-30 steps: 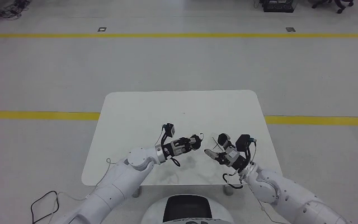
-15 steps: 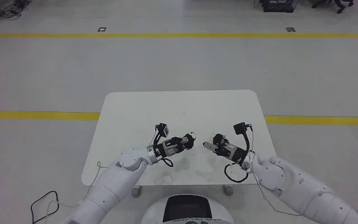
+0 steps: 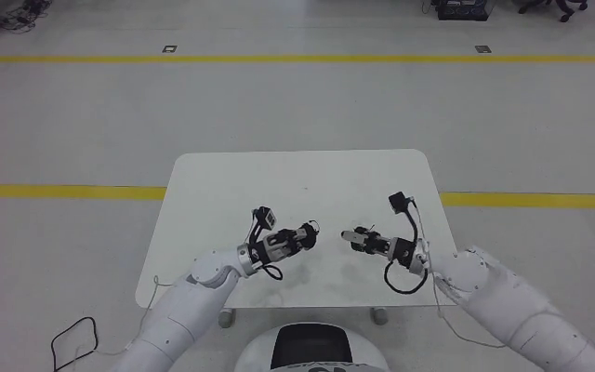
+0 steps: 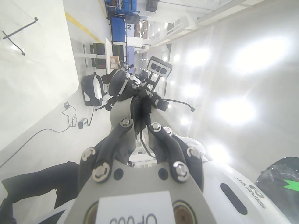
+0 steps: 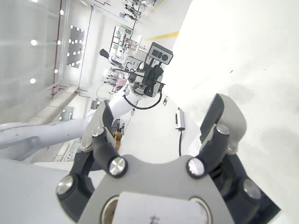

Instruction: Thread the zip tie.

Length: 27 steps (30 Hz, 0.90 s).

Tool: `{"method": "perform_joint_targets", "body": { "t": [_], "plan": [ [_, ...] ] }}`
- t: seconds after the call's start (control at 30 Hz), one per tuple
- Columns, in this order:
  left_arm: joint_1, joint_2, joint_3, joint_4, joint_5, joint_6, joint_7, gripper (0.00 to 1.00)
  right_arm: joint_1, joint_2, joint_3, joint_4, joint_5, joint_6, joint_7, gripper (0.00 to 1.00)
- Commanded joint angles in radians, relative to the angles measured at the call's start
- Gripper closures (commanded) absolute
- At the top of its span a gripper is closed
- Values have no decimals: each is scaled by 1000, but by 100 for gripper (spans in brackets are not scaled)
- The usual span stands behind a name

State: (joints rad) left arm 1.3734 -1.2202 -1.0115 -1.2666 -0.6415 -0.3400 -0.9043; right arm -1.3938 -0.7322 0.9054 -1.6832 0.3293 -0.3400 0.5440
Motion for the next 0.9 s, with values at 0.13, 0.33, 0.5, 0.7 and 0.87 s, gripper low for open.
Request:
{"method": "perform_joint_targets", "body": {
  "t": [0.13,0.33,0.5,0.7,0.87],
  "plan": [
    [11,-3,-15,-8,3,0,-18,100,-63,-77,175,71,117,0,275,0],
    [16,-10,-10,-19,11,0,-29,100,-104,-175,308,151,169,0,495,0],
    [8,-18,3,-11,16,0,-23,100,-105,-255,380,242,216,0,671,0],
    [3,-16,-11,-13,42,0,-6,100,-102,-265,391,252,216,0,689,0],
    [7,-18,-5,-18,25,7,12,100,-102,-265,391,252,216,0,689,0]
  ]
}}
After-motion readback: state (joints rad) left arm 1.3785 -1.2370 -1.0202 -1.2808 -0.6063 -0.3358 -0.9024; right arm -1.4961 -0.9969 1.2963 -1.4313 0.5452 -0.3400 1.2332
